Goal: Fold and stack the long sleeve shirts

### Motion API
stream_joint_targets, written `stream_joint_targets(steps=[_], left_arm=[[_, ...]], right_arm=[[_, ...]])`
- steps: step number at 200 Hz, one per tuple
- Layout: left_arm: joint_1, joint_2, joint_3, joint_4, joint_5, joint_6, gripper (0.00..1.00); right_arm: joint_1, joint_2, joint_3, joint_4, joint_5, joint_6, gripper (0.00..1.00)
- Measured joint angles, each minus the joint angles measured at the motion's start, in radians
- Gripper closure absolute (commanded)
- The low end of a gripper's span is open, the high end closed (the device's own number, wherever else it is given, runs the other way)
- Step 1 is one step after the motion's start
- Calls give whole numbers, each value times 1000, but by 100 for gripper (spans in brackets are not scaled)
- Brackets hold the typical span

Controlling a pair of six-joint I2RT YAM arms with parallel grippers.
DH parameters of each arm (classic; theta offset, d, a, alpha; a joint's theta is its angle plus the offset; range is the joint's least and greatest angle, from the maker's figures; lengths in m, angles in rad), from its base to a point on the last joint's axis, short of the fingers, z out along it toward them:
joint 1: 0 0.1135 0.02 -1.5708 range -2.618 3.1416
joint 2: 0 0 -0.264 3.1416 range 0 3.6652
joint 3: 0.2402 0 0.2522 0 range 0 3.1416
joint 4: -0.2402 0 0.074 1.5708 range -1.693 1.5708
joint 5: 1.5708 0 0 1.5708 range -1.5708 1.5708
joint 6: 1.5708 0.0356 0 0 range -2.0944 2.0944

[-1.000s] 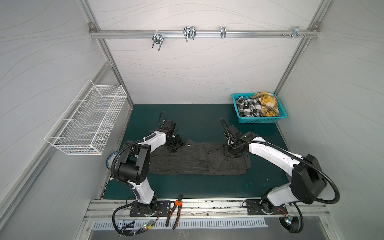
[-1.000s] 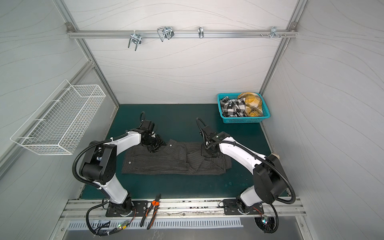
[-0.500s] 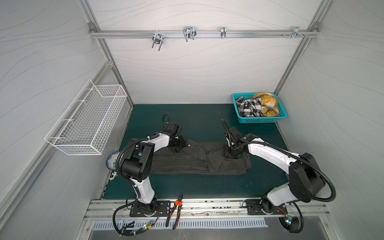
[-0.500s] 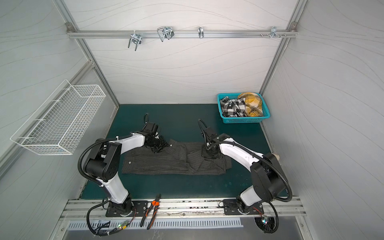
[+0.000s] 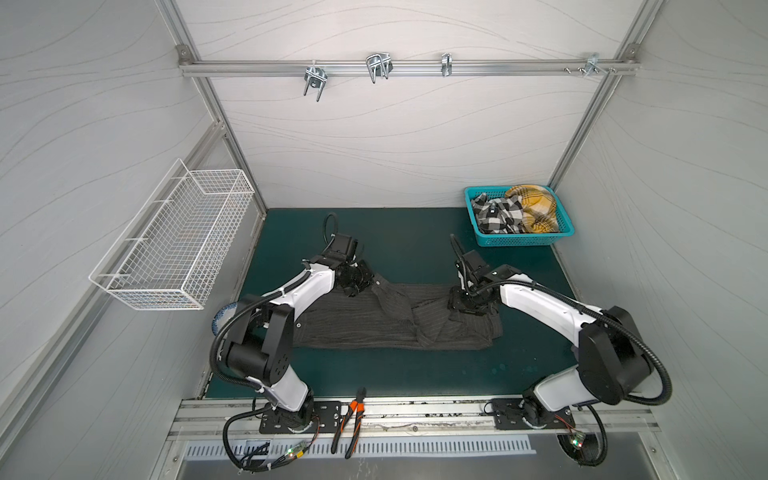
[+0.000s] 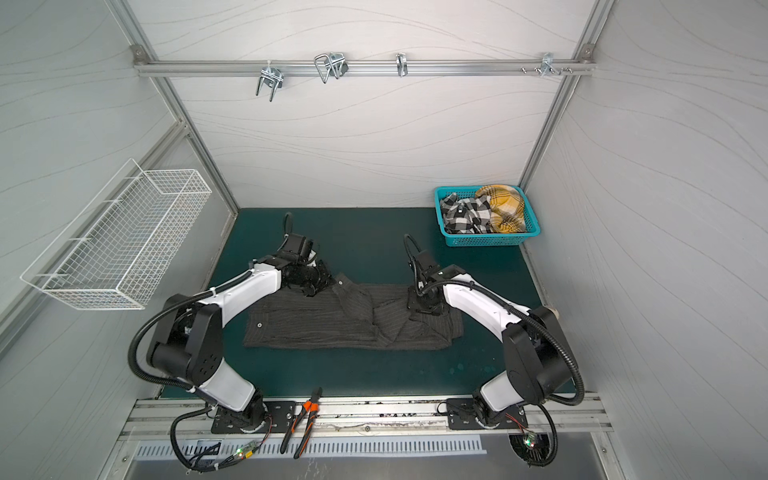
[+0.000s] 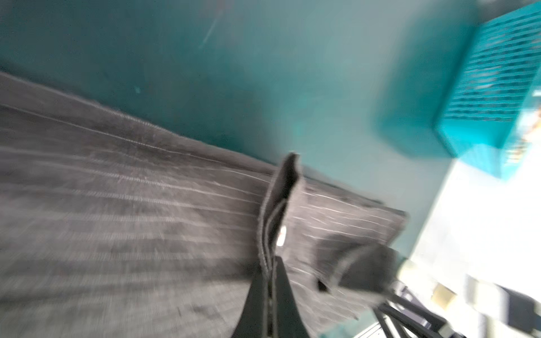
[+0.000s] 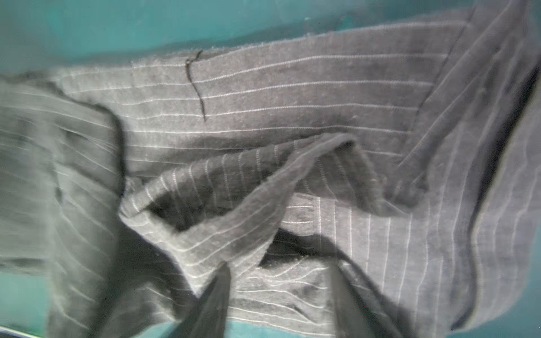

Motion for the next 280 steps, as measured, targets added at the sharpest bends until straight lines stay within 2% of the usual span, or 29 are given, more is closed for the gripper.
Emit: stream_joint_targets(steps=[60,100,130,178,212,247,280], left_arm=[[0,-413,73,-117,-142,93,100],[0,-570,24,-144,-157,109,100],[0,-668,-25,-149,-153,100,100],[0,-739,-52,-148,-132,73,100],[0,-751,-67,-148,-122,66,100],[0,-769,-110,-150,-121,56,100],[0,-782,-129,-162,-140,56,100]], right_arm=[[-135,-7,8,-17,-59,61,29],[-251,0,-36,36,-157,146,28],[-289,31,-55,63,-209,206,30],[-290,31,-89,130,-274,312,30],[-290,-6,-141,163,-302,415,37],[-290,2,-124,201,-309,475,41],[-290,69,-75,240,-304,508,44]])
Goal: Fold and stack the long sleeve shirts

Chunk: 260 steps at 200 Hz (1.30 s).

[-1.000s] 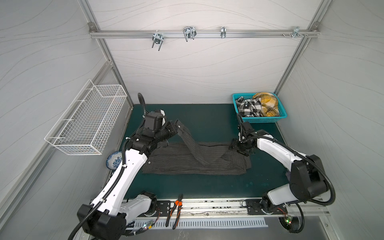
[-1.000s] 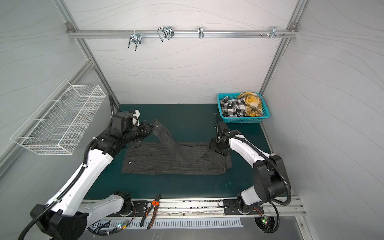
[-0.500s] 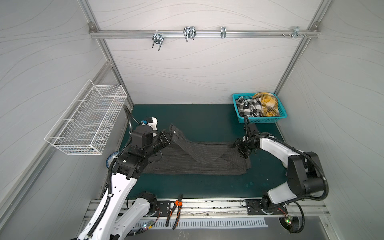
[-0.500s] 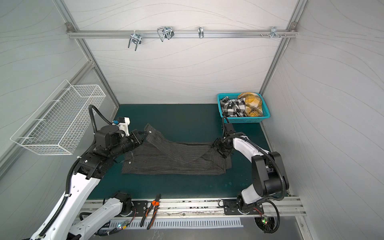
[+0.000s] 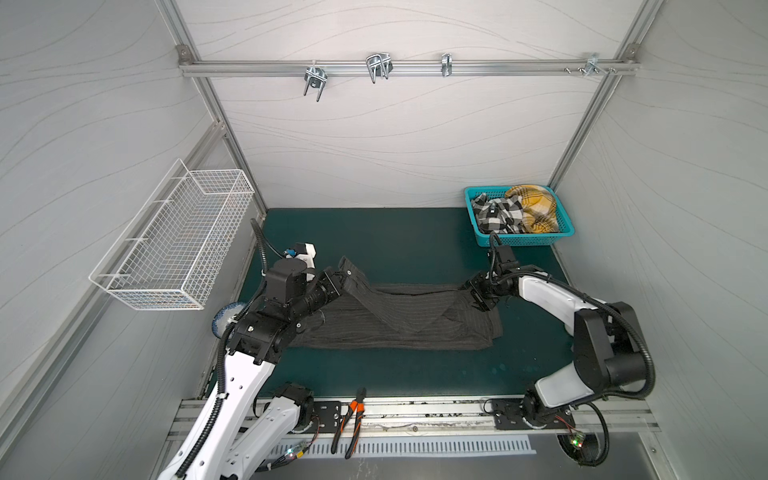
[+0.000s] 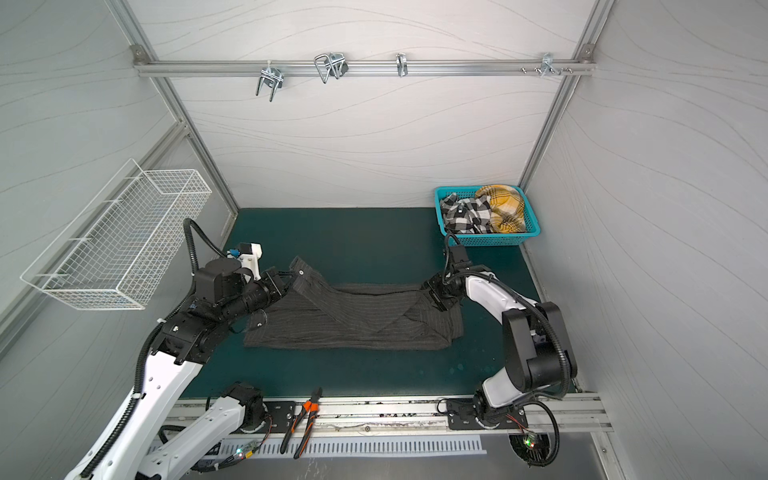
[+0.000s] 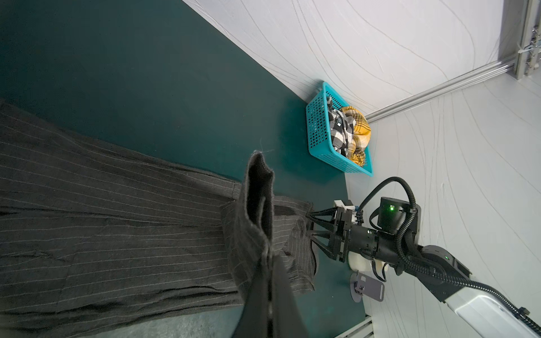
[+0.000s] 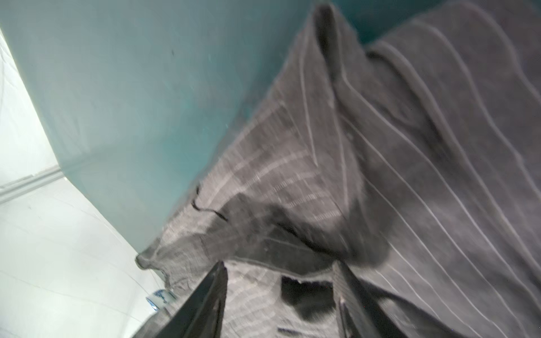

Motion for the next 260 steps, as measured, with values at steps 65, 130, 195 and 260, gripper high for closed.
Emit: stream_joint_targets(steps=[65,130,195,260], left_arm=[[0,-8,-43,-47,-43,0,100],[0,87,-49,-100,-126,-21,100],[37,113,-91,-99,-142,-41,100],[161,114,-166,-100,-85,-40,100]], right_arm=[[8,75,39,6,-10,-2,37],[76,-13,203,-185,277,-470,35],[232,11,187,-311,463,-679,39],[303,112,262,-341,547,-747,53]])
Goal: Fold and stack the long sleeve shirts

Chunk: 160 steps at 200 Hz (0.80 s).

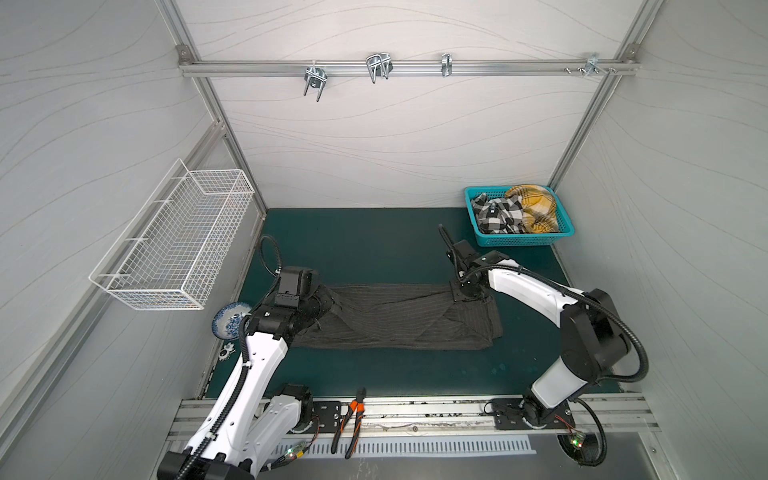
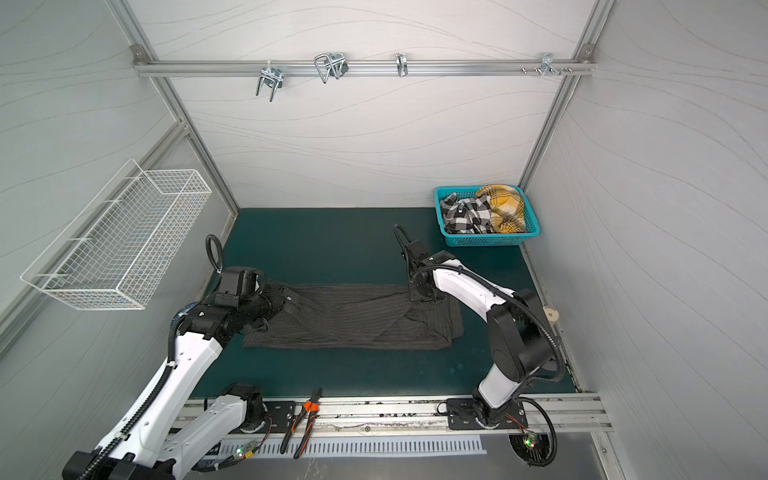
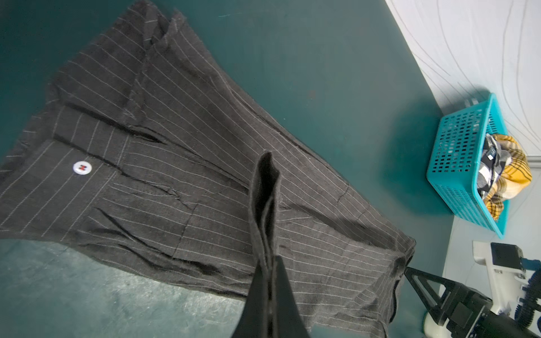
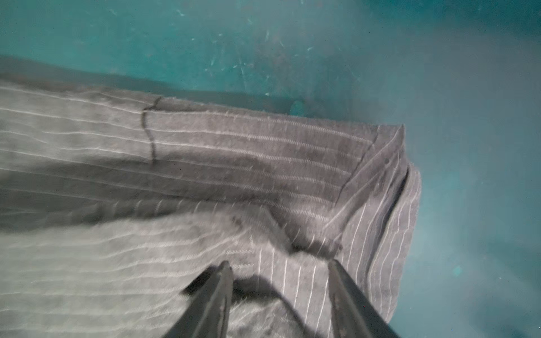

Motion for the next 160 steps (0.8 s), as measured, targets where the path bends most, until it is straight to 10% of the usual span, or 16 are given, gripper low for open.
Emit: stream_joint_targets(steps=[43,93,160], left_arm=[[9,20,-1,8,15,11,100],[26,43,-26,34,12,14,100],[128,41,-180,262,-136,-27,100]], right_arm=[[-3,101,23,6,11,-24,62],[-36,115,52,15,11,-38,100],[-97,109,51,24,-39,-16,100]])
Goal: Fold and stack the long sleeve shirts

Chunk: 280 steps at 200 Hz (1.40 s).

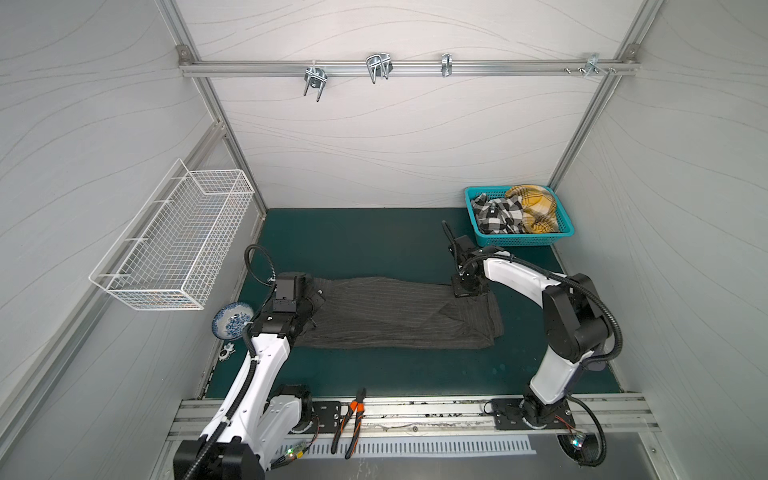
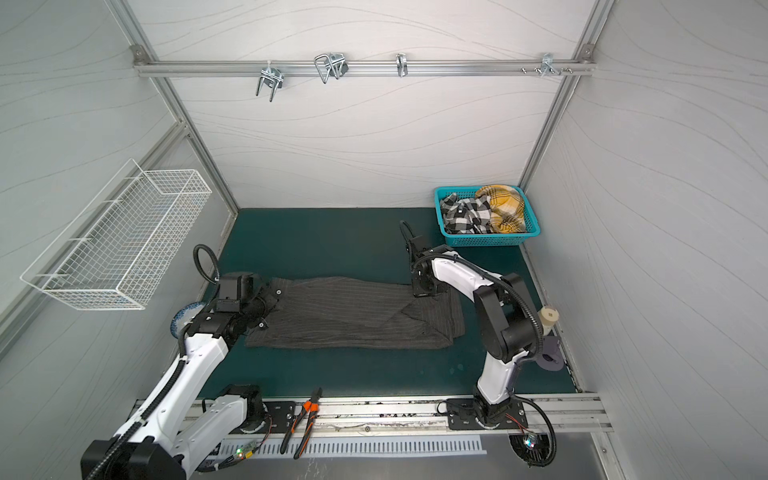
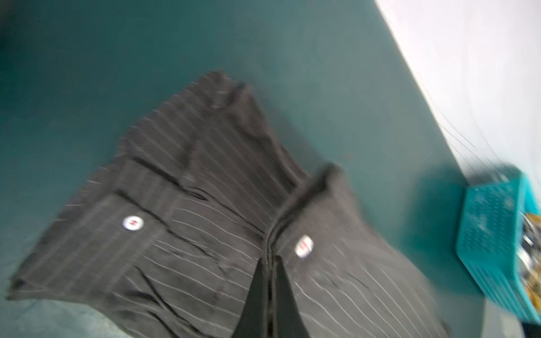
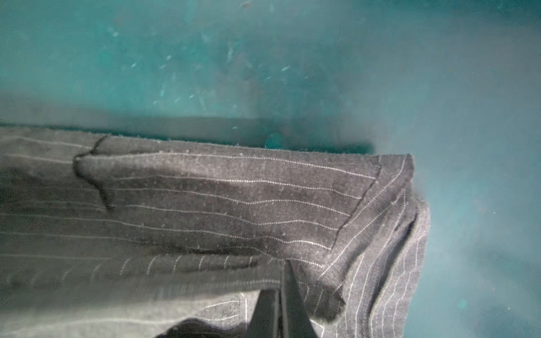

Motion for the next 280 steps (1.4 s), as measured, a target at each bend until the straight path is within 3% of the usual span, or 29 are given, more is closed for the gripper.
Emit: stream_joint_targets(steps=[71,129,182,188,205,227,260,280], left_arm=[[30,306,-25,105,-9,-20,100],[40,335,49,116,-15,-18,100],[40,468,81,127,-18,-17,100],[40,482,81,127,-18,-17,100],[41,525,95,109,-15,-10,74],[42,556,138,68,-11,-15,59],[43,479,225,-58,-35,-20,50],[38,411,288,-121,-39,-18,51]], right_arm=[[-10,79,75,4,-44,2,100],[-8,100,125,-4,-48,-6,100],[-2,145,129,-21,-48,-9,100],[-2,147,130,-25,-49,-9,95],[-2,160,143,-45,-50,-8,75],[-1,177,188,-73,-45,-22,53],[11,149,249,-117,-9,-22,43],[30,80,243,-142,8,-16,50]])
